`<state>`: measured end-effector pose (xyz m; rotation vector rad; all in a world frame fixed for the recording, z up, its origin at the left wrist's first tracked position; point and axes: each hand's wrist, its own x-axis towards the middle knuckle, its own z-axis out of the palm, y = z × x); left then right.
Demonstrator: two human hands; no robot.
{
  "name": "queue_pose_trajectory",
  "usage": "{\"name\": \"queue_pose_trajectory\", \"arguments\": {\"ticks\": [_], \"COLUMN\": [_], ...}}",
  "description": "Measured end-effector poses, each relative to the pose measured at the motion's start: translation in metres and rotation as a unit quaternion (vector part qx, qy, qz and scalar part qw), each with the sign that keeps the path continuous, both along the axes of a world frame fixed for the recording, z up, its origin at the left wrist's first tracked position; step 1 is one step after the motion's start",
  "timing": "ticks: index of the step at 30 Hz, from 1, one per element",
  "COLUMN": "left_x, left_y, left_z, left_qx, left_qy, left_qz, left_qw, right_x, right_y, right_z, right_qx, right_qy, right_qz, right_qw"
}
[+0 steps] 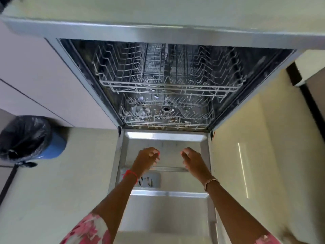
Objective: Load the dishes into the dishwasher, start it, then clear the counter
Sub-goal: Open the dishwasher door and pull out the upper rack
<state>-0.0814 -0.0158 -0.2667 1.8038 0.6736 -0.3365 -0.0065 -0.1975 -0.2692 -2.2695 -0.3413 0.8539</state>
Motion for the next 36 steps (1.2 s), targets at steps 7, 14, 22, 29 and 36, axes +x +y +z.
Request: {"name": "queue_pose_trajectory", "arguments": {"ticks": [7,14,22,29,36], "left_x": [0.076,0.125,0.154,0.139,0.06], "left_y": [0.049,0.062,0.066,0.056,0.016], "left_z": [-0.059,-0.117,-0.142,-0.147,-0.145], "left_qx": [-0.082,-0.125,-0.103,-0.055,-0.041], "left_qy": [0.044,0.011,0.041,0.026,0.01], "left_qz": [0.074,0.123,0.064,0.114,0.163], "left_qw": [0.993,0.984,0.992,0.992,0.986], "right_x": [0.065,0.118,0.147,0.141,0.063], "right_y": [0.027,0.057,0.087,0.08,0.05], "right_z": [-0.056,-0.117,-0.134,-0.145,-0.148], "right_qx": [0.06,0.134,0.135,0.059,0.066], "right_qy": [0.116,0.148,0.185,0.128,0.147], "right_qz": [-0.166,-0.281,-0.222,-0.191,-0.277], "right_qw": [0.977,0.939,0.948,0.971,0.947]}}
